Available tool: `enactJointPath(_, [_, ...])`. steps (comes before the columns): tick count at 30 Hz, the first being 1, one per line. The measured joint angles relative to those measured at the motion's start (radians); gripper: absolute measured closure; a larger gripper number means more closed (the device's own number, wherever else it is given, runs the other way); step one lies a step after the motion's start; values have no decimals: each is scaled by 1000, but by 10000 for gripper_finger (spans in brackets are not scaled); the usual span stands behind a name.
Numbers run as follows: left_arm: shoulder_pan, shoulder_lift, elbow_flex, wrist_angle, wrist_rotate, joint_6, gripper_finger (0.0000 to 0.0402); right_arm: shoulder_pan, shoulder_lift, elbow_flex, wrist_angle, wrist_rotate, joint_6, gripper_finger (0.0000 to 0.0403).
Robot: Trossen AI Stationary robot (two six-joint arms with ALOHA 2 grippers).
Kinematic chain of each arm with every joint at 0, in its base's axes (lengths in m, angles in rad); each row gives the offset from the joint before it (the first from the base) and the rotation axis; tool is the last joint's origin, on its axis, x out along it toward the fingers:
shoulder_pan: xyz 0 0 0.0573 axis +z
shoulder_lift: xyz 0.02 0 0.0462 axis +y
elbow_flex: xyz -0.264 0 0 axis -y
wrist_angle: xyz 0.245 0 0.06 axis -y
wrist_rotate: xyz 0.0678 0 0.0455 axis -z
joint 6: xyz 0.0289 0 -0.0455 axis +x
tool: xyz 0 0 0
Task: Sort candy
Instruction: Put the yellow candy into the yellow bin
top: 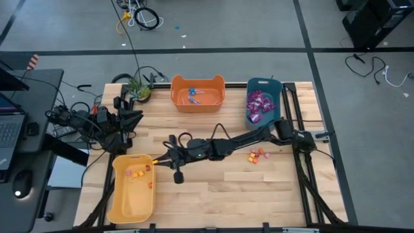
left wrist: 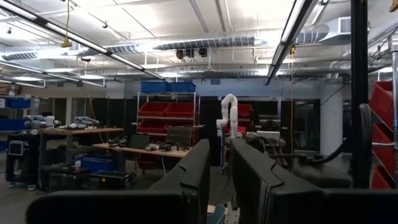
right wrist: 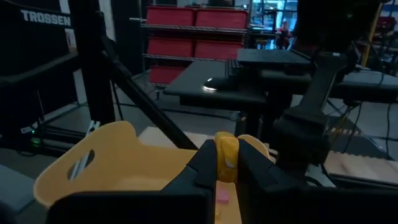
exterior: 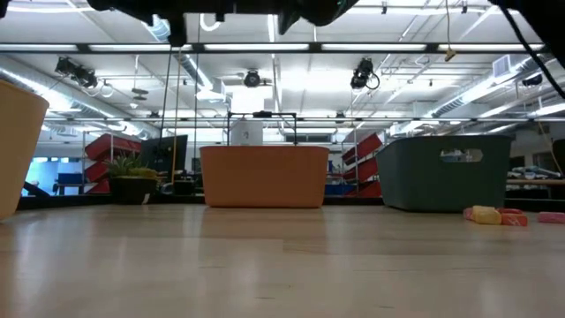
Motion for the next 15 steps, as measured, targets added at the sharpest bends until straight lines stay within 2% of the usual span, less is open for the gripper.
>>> enactJointPath(8, [0, 0, 0, -9, 0, -1, 335, -24, 116, 143, 21, -71, 27, 372])
enactJointPath(15, [0, 0, 0, -18, 0, -1, 335, -42, 199, 252, 29, -92, 34, 373])
